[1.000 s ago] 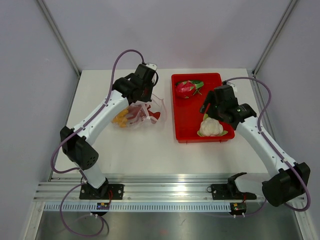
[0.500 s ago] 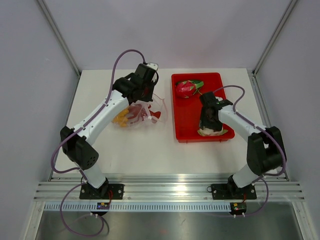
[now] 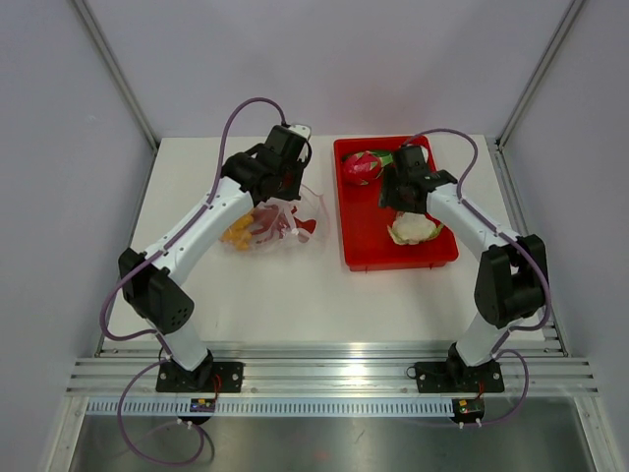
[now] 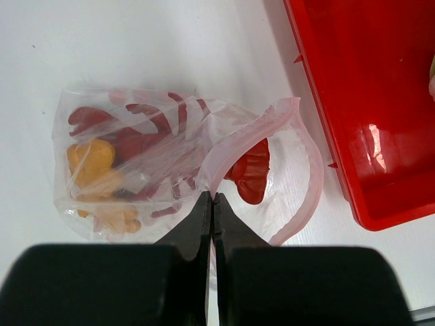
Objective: Place the food in the zip-top bag and seal the zipper
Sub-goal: Adjust the fake vegetable in the bin.
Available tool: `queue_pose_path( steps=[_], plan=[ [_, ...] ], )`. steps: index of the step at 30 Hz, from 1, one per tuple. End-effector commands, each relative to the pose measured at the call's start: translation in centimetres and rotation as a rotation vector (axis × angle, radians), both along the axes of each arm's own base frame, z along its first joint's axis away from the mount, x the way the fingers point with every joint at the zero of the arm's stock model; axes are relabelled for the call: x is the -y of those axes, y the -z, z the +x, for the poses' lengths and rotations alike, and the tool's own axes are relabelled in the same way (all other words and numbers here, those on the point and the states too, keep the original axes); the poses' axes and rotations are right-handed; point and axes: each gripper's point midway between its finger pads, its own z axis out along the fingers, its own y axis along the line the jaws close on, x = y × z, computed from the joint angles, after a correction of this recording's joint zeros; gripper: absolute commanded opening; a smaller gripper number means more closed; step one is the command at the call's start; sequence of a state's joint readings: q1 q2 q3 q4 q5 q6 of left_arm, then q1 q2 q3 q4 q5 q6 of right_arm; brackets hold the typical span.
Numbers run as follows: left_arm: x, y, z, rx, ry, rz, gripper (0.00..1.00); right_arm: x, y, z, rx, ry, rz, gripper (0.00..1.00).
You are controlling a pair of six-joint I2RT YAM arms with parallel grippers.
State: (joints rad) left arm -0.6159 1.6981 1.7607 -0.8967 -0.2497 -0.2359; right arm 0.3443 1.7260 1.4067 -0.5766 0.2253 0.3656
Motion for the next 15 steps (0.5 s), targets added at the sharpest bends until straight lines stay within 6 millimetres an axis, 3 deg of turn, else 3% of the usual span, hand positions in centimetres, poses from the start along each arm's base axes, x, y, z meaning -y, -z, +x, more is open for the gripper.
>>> queue_pose_path(
  steps=[1, 2, 6, 9, 14, 15],
  plan=[
    [1.3, -1.7, 1.1, 0.049, 0.013, -0.062, 0.00, -2.8, -0.2, -3.8, -0.066, -0.141, 0.112, 0.70],
    [1.3, -1.6, 1.1, 0.044, 0.014, -0.061, 0.00, -3.1, 1.5, -5.4, -0.118, -0.169, 0.102, 0.69],
    [1.3, -1.2, 1.3, 0.039, 0.016, -0.049, 0.00, -4.8, 4.0, -9.8, -0.216, -0.273, 0.075, 0.63],
    [1.4, -1.0, 1.3, 0.035, 0.017, -0.048, 0.00, -5.4, 5.7, -10.7, -0.272, -0.303, 0.082, 0.54],
    [1.4, -0.7, 1.2, 0.027, 0.018, -0.043, 0.00, -7.4, 8.1, -9.7, -0.362, -0.375, 0.079, 0.32],
    [1.2, -0.6, 1.1, 0.023, 0.018, -0.038, 0.00, -7.9, 10.1, -10.8, -0.453, -0.400, 0.060, 0.30]
  ],
)
